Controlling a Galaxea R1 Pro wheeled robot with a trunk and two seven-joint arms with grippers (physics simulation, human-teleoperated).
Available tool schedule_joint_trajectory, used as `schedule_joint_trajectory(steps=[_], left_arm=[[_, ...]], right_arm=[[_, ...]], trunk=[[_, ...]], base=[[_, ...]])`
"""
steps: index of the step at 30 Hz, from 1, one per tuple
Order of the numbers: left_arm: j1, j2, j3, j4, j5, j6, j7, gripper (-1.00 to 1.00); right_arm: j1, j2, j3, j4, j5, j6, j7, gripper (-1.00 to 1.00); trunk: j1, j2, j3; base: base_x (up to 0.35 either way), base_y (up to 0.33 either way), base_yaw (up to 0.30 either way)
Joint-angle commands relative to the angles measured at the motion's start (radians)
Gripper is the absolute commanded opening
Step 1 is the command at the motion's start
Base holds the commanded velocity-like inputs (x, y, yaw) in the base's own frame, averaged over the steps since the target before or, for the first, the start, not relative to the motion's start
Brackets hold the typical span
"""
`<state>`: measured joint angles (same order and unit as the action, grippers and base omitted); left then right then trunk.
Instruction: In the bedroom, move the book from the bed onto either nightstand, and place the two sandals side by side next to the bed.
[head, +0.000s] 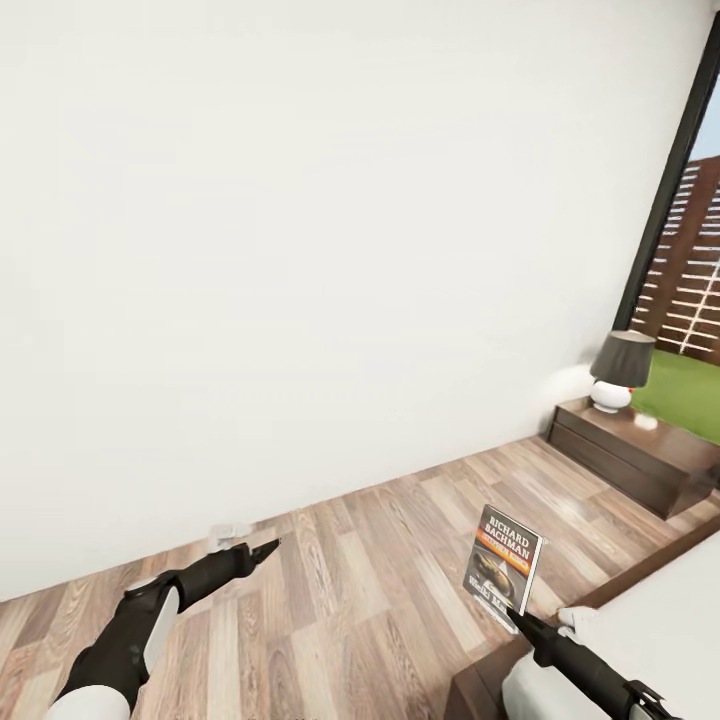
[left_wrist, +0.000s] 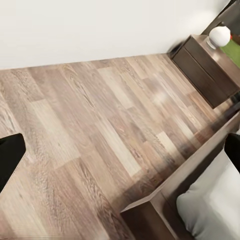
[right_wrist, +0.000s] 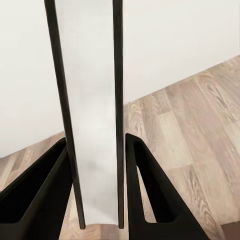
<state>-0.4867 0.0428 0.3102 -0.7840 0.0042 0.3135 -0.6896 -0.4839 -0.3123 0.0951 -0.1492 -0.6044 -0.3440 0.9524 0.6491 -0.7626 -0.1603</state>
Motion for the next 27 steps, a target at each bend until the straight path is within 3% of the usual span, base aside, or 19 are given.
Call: schedule_joint_trajectory(steps=[1, 10, 18, 20, 22, 23, 27], left_arm=[[-0.001, -0.003, 0.004, 0.001, 0.0, 0.008, -0.005, 1.0], [-0.001, -0.009, 0.006, 0.028, -0.004, 0.007, -0.005, 1.0], [-0.001, 0.041, 0.009, 0.148, -0.003, -0.008, -0.005, 1.0], [-0.001, 0.048, 0.009, 0.211, -0.003, -0.05, -0.003, 1.0], [-0.001, 0.053, 0.009, 0.295, -0.003, -0.151, 0.016, 1.0], [-0.001, 0.054, 0.008, 0.36, -0.003, -0.224, 0.057, 1.0], [-0.001, 0.053, 0.005, 0.448, -0.003, -0.272, 0.131, 1.0]], right_arm=[[-0.001, -0.001, 0.005, 0.0, -0.009, -0.006, 0.002, -1.0], [-0.001, 0.0, 0.006, 0.0, -0.008, -0.005, 0.003, -1.0], [-0.001, 0.001, 0.006, 0.002, -0.003, -0.004, 0.003, -1.0], [-0.001, 0.001, 0.006, 0.005, -0.002, -0.005, 0.002, -1.0], [-0.001, 0.001, 0.007, 0.029, -0.002, -0.005, 0.001, -1.0], [-0.001, 0.001, 0.007, 0.075, -0.002, -0.006, 0.002, -1.0], [-0.001, 0.003, 0.01, 0.161, 0.0, -0.009, 0.002, -1.0]], trunk=[[0.0, -0.001, -0.002], [0.0, -0.001, -0.002], [0.0, -0.001, -0.002], [0.0, -0.001, -0.002], [0.0, -0.001, -0.002], [0.0, -0.001, -0.002], [0.0, -0.001, -0.002]], base=[[0.0, 0.0, 0.276], [0.0, 0.0, 0.276], [0.0, 0.0, 0.276], [0.0, 0.0, 0.276], [0.0, 0.0, 0.276], [0.0, 0.0, 0.276], [0.0, 0.0, 0.277]])
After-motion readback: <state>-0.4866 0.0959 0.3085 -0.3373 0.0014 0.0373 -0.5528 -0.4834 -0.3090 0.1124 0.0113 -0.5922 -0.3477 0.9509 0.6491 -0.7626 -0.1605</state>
